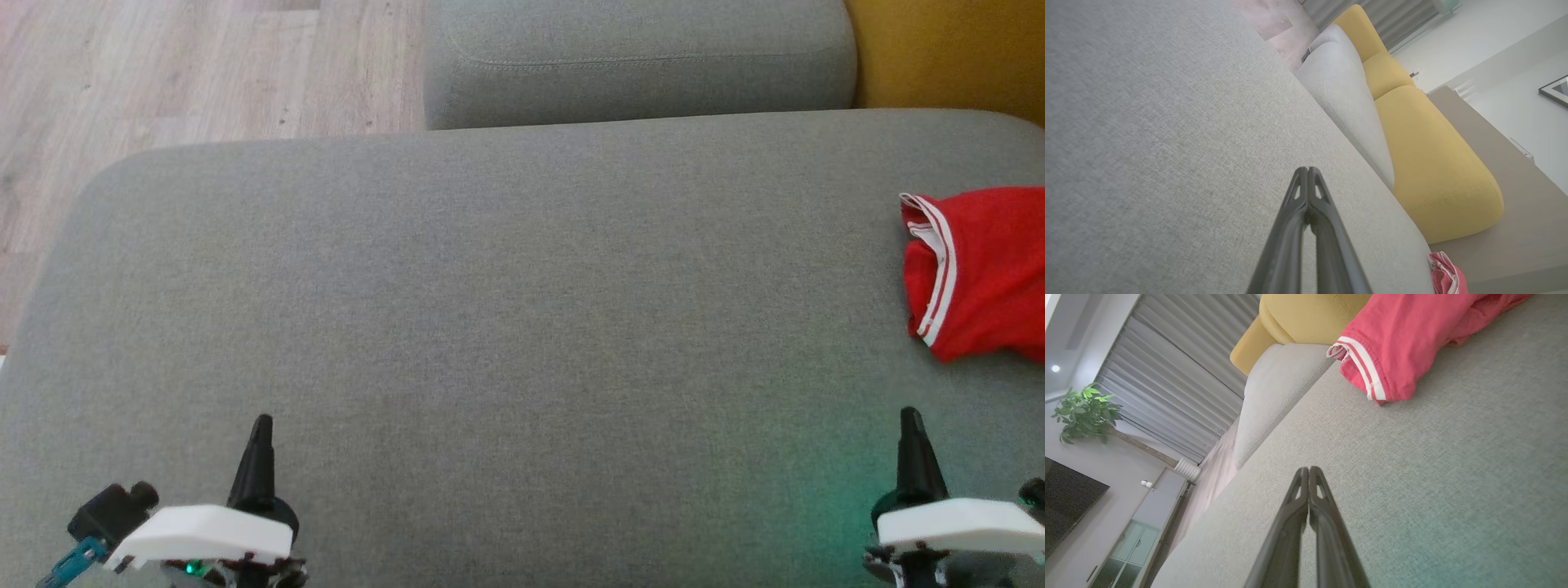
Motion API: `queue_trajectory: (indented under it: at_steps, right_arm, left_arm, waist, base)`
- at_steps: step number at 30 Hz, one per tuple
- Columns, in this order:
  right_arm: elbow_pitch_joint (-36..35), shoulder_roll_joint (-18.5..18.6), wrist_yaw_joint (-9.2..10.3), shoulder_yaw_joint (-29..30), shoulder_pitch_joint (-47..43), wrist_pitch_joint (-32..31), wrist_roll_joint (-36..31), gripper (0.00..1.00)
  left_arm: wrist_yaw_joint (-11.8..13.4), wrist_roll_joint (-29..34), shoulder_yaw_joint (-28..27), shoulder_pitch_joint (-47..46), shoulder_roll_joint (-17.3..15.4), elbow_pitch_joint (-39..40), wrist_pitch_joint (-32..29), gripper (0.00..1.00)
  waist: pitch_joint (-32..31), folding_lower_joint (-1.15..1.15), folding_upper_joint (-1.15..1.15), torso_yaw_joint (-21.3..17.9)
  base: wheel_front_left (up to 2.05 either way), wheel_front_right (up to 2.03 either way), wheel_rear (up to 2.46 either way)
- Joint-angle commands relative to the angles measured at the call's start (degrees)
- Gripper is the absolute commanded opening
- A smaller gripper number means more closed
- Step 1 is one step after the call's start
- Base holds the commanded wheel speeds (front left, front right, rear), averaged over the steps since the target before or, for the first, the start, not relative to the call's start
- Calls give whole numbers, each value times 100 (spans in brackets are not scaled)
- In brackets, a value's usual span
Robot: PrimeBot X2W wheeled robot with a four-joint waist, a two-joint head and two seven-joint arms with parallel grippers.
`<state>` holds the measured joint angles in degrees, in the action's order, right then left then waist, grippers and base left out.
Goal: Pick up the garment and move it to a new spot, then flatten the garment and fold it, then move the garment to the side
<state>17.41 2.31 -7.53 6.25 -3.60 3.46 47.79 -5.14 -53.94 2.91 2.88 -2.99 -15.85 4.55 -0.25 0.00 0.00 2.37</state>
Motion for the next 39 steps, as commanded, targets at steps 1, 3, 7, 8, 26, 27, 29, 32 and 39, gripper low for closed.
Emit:
queue_trajectory:
  at_steps: [1,3,7,8,26,27,29,32,39]
  right_arm:
    - [-218,32,2,-33,370,-52,243,0]
    - [-220,33,2,-32,380,-68,316,0]
    - [-229,35,2,-27,422,-133,606,0]
    - [-231,35,2,-26,433,-150,678,0]
    - [-268,42,3,-7,622,-443,1980,0]
    - [-270,43,3,-6,632,-459,2053,0]
    - [-276,44,3,-3,664,-508,2270,0]
    - [-283,45,3,0,695,-557,2487,0]
    - [-297,48,4,8,769,-671,2995,0]
  left_arm:
    - [-67,-215,-175,-337,-62,181,-54,0]
    - [-70,-279,-187,-346,-62,181,-70,0]
    - [-81,-535,-232,-385,-63,181,-137,0]
    - [-84,-599,-243,-395,-63,181,-153,0]
    - [-136,-1744,-451,-569,-62,182,-455,0]
    - [-139,-1808,-463,-579,-62,182,-472,0]
    - [-148,-1999,-498,-608,-62,182,-523,0]
    - [-157,-2189,-533,-637,-61,182,-574,0]
    - [-177,-2634,-616,-706,-60,182,-693,0]
  waist:
    - [2,0,0,-8]
    - [2,0,0,-12]
    - [5,0,0,-28]
    - [6,0,0,-32]
    - [19,0,0,-103]
    - [20,0,0,-107]
    - [22,0,0,-119]
    - [24,0,0,-131]
    - [29,0,0,-158]
  base:
    - [0,0,0]
    - [0,0,0]
    - [0,0,0]
    - [0,0,0]
    - [0,0,0]
    - [0,0,0]
    - [0,0,0]
    - [0,0,0]
    - [0,0,0]
